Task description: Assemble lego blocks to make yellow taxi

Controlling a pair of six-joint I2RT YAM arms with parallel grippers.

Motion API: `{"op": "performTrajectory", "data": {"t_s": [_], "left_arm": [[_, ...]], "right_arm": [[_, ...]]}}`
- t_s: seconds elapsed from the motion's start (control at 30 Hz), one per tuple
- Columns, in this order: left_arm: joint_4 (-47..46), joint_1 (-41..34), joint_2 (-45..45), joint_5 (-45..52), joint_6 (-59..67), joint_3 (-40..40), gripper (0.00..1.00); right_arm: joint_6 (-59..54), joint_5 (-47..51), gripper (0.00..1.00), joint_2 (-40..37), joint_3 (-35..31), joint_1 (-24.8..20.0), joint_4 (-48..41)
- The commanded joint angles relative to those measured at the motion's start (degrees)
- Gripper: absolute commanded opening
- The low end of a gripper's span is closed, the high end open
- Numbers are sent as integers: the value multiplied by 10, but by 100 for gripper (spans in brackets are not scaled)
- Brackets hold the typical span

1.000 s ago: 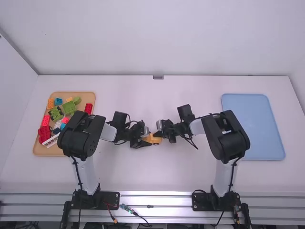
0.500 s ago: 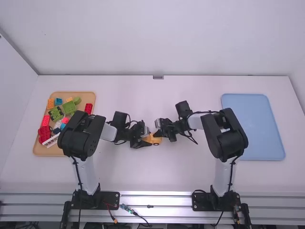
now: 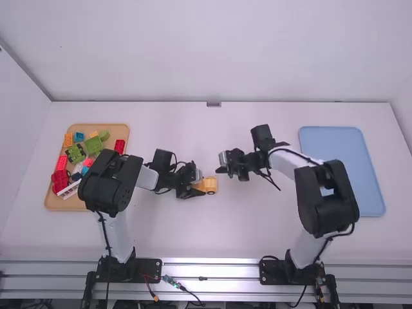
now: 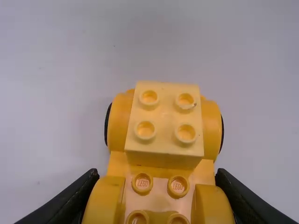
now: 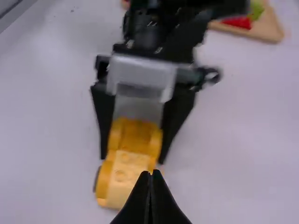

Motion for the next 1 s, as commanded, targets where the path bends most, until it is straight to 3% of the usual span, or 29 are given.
{"op": "performTrajectory", "data": {"t_s": [0.0, 0.17, 0.23, 0.27, 0.3, 0.33, 0.37, 0.6, 0.67, 0.87, 0.97], "left_arm": [[-9, 2, 3, 2, 3, 6, 50], [-15, 2, 3, 2, 27, 6, 52], [-14, 2, 3, 2, 26, 6, 56], [-14, 2, 3, 2, 26, 6, 57], [-15, 2, 3, 0, 26, 6, 58], [-15, 2, 3, -9, 25, 6, 58], [-15, 2, 3, -16, 25, 6, 59], [-15, 2, 3, -26, 25, 6, 80], [-14, 2, 3, -25, 26, 6, 97], [-33, 3, -2, -1, 25, 20, 99], [-97, 15, -29, 0, 26, 45, 99]], "right_arm": [[91, 26, 0, -31, 3, -19, 21], [191, 71, 2, -48, 1, -34, 66], [226, 82, 37, -49, 1, -39, 83], [238, 86, 48, -50, 1, -40, 90], [255, 93, 77, -51, 1, -40, 99], [276, 107, 92, -51, 1, -40, 112], [294, 122, 99, -52, 1, -40, 123], [372, 183, 99, -52, 1, -40, 164], [380, 181, 99, -52, 1, -40, 166], [388, 180, 99, -52, 1, -40, 164], [394, 185, 99, -52, 1, -40, 166]]}}
